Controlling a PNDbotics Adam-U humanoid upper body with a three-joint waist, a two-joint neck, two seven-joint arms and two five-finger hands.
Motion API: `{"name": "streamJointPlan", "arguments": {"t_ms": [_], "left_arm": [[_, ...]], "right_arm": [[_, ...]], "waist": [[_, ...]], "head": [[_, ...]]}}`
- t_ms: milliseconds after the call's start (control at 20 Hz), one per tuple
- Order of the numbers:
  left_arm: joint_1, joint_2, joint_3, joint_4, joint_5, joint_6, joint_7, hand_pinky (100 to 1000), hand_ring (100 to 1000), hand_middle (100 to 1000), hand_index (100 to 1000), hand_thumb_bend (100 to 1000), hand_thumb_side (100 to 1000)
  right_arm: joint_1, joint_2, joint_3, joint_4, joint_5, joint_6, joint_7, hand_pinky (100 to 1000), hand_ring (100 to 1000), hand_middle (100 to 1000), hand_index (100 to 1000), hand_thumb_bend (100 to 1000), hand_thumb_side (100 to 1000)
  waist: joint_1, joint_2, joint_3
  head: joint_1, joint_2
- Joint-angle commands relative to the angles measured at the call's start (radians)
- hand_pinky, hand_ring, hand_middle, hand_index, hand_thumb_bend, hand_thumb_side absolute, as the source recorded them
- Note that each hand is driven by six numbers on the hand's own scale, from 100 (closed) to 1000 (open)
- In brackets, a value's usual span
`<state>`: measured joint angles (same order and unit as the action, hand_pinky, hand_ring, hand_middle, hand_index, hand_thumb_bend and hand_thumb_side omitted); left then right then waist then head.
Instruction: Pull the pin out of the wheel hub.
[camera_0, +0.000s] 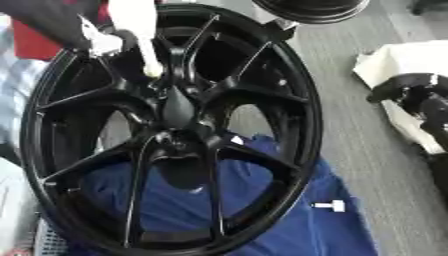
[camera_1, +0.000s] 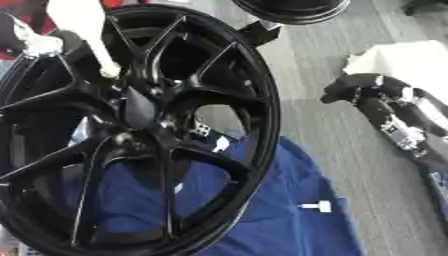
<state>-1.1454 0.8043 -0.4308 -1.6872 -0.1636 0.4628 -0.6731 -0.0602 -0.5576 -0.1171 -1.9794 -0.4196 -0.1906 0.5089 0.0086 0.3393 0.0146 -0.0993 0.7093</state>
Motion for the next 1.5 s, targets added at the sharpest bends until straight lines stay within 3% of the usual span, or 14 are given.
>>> {"name": "streamJointPlan", "arguments": {"t_ms": [50,250,450,650,750,850,900,1150,1200,1250,1300,1350,1500], "left_arm": [[-0.023,0.055,0.092,0.007,0.039,0.019,0.072,625,376,116,185,100,264],[0.063,0.141,0.225,0.055,0.047,0.004,0.201,625,379,118,190,100,248],[0.265,0.238,0.384,0.119,0.068,0.002,0.382,624,381,126,199,100,244],[0.465,0.282,0.507,0.139,0.086,-0.021,0.570,632,392,148,226,100,246],[0.552,0.279,0.548,0.132,0.095,-0.044,0.637,652,419,189,279,100,247],[0.633,0.269,0.576,0.126,0.111,-0.059,0.675,719,503,316,414,100,250],[0.668,0.262,0.585,0.122,0.121,-0.067,0.676,759,561,420,530,100,253],[0.736,0.249,0.607,0.115,0.145,-0.093,0.637,766,573,443,556,100,254],[0.745,0.241,0.600,0.124,0.148,-0.089,0.630,936,851,741,846,124,915],[0.762,0.225,0.584,0.140,0.152,-0.081,0.619,941,863,775,876,247,989],[0.781,0.214,0.571,0.154,0.156,-0.079,0.607,942,864,778,878,254,996],[0.801,0.208,0.567,0.160,0.158,-0.084,0.594,947,878,817,910,326,1000],[0.828,0.205,0.576,0.161,0.142,-0.096,0.551,935,870,811,905,296,1000]], "right_arm": [[0.003,-0.019,-0.014,-0.021,-0.007,-0.007,-0.003,1000,802,768,841,100,559],[0.008,-0.023,-0.024,-0.021,-0.015,-0.019,-0.010,1000,801,767,841,100,553],[0.011,-0.014,-0.034,-0.021,-0.016,-0.020,-0.018,1000,801,767,840,100,554],[0.013,-0.003,-0.041,-0.021,-0.014,-0.025,-0.026,1000,800,767,840,100,555],[0.011,-0.001,-0.041,-0.021,-0.014,-0.027,-0.027,1000,800,767,840,100,554],[0.010,0.001,-0.042,-0.021,-0.014,-0.030,-0.027,1000,800,767,840,100,553],[0.010,0.002,-0.042,-0.021,-0.013,-0.032,-0.028,1000,800,766,840,100,553],[0.010,0.004,-0.043,-0.021,-0.012,-0.037,-0.031,1000,799,766,840,100,552],[0.008,0.006,-0.045,-0.021,-0.013,-0.039,-0.033,1000,798,765,840,100,552],[0.007,0.007,-0.046,-0.021,-0.013,-0.040,-0.034,1000,798,765,840,100,552],[0.006,0.007,-0.045,-0.021,-0.014,-0.041,-0.034,1000,798,764,840,100,551],[0.005,0.007,-0.044,-0.021,-0.016,-0.041,-0.034,1000,797,764,839,100,551],[0.003,0.007,-0.042,-0.021,-0.020,-0.040,-0.032,1000,797,763,839,100,552]], "waist": [[-0.004,-0.027,0.005],[-0.005,-0.030,0.020],[-0.014,-0.025,0.031],[-0.029,-0.019,0.045],[-0.035,-0.017,0.050],[-0.041,-0.014,0.053],[-0.044,-0.012,0.053],[-0.048,-0.011,0.054],[-0.053,-0.006,0.057],[-0.055,-0.005,0.057],[-0.057,-0.005,0.056],[-0.058,-0.006,0.055],[-0.059,-0.007,0.055]], "head": [[-0.003,-0.006],[-0.009,0.001],[-0.021,0.002],[-0.042,0.010],[-0.047,0.009],[-0.050,0.005],[-0.051,0.003],[-0.055,0.001],[-0.059,-0.010],[-0.060,-0.014],[-0.060,-0.016],[-0.060,-0.018],[-0.059,-0.023]]}}
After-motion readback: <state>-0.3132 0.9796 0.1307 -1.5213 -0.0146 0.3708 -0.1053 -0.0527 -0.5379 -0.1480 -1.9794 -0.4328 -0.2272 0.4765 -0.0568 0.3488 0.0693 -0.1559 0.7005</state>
